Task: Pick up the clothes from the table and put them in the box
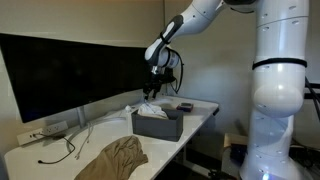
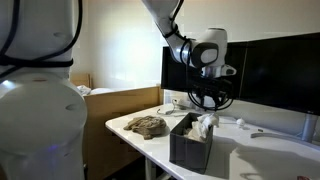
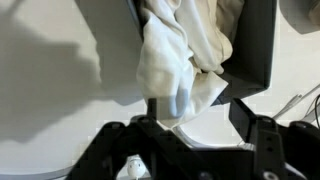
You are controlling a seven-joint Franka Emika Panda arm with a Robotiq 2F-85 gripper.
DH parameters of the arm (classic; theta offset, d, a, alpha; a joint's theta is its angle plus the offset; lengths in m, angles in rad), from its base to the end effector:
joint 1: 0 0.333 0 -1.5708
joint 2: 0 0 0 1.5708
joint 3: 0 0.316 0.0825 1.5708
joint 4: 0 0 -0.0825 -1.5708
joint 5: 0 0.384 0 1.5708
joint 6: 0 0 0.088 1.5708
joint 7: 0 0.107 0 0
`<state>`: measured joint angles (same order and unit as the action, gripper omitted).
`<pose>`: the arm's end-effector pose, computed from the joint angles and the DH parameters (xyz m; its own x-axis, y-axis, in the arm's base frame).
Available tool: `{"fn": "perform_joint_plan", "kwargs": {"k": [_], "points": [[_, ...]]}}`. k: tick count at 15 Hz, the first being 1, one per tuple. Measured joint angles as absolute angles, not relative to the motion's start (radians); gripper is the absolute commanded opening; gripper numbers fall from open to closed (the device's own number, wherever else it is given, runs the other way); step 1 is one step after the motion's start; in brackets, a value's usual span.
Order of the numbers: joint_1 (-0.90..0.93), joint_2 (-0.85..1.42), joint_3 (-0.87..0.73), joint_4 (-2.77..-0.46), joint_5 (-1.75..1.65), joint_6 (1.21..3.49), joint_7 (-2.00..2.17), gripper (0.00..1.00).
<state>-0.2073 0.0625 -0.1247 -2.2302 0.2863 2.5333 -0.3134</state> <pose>0.5242 -0.1836 0.3684 0.9331 -0.2396 0.2680 -0.2120 -0.9688 -0.1282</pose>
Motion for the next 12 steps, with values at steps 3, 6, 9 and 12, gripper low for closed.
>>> {"fn": "perform_joint_plan", "kwargs": {"k": [3,6,9,12], "points": [[-0.21,0.1,-0.137,-2.22,0.32,2.523,-0.316,1.0],[-0.233,0.158,-0.139,-2.173,0.445,2.454,-0.366,1.0],[-0.281,0.213,-0.144,-2.102,0.531,2.354,-0.4,1.0],[-0.329,0.257,-0.157,-2.038,0.537,2.264,-0.401,0.67]]}}
